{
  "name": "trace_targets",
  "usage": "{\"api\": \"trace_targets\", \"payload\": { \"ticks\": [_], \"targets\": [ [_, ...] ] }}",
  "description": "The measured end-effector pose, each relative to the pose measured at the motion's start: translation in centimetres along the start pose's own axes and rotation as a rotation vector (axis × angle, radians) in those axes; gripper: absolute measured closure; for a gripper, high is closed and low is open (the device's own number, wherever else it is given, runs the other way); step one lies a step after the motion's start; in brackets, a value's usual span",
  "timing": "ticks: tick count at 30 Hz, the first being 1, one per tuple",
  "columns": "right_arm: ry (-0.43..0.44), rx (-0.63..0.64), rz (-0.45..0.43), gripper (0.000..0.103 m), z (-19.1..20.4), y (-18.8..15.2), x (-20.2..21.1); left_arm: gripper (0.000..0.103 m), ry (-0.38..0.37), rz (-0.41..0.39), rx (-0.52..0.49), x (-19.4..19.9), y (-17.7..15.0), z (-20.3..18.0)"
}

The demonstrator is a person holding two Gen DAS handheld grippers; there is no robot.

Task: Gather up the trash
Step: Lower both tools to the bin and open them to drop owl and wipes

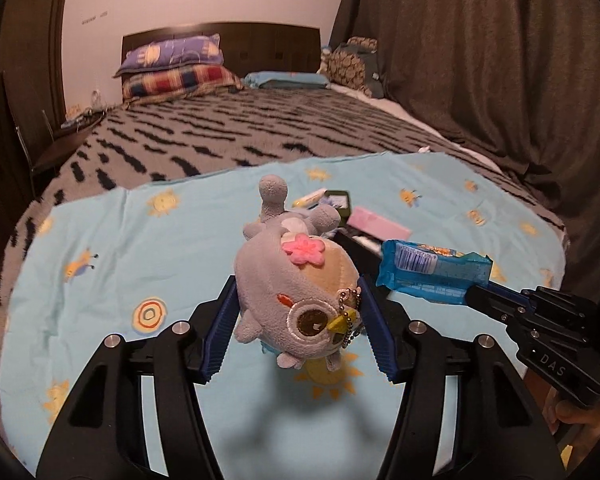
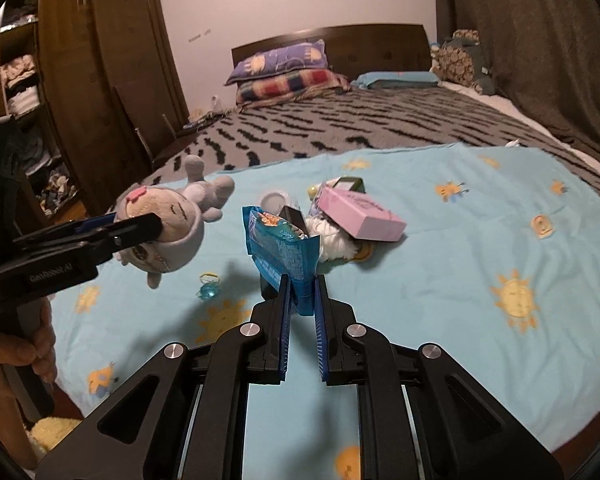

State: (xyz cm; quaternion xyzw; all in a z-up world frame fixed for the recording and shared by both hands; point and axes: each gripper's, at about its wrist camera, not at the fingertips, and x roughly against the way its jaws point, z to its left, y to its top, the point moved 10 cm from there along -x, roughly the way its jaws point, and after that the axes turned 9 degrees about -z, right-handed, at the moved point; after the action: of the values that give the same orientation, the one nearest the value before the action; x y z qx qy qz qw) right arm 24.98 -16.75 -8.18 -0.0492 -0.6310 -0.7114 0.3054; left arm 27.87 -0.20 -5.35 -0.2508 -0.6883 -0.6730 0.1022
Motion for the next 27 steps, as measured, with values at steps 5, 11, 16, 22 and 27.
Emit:
{"api": "trace_targets", "payload": {
  "ticks": [5, 11, 16, 22, 27],
  "targets": [
    [-0.015, 0.011, -0.03, 0.091, -0.1, -0.2, 3.9, 0.047, -0.027, -0.031, -0.025, 4.4, -0.4, -2.2],
    [-0.049, 0.008, -0.032, 0.091, -0.8, -2.3, 8.4, 0.047, -0.071, -0.021, -0.051, 8.4, -3.5, -4.9],
    [-0.068, 0.0, -0.005, 0.091, -1.4, -5.5, 11.7, 0.047, -0.124, 0.008, -0.04, 11.4, -7.6, -7.0],
    [-0.085, -0.014, 0.076, 0.091, -2.0, -10.9, 14.2, 0.047, -0.174, 0.065, -0.042, 14.3, -13.0, -9.1],
    [-0.101, -0.039, 0.146, 0.091, -2.5, -15.5, 15.4, 0.047, -0.196, 0.144, -0.031, 14.9, -18.0, -10.1]
  ]
}}
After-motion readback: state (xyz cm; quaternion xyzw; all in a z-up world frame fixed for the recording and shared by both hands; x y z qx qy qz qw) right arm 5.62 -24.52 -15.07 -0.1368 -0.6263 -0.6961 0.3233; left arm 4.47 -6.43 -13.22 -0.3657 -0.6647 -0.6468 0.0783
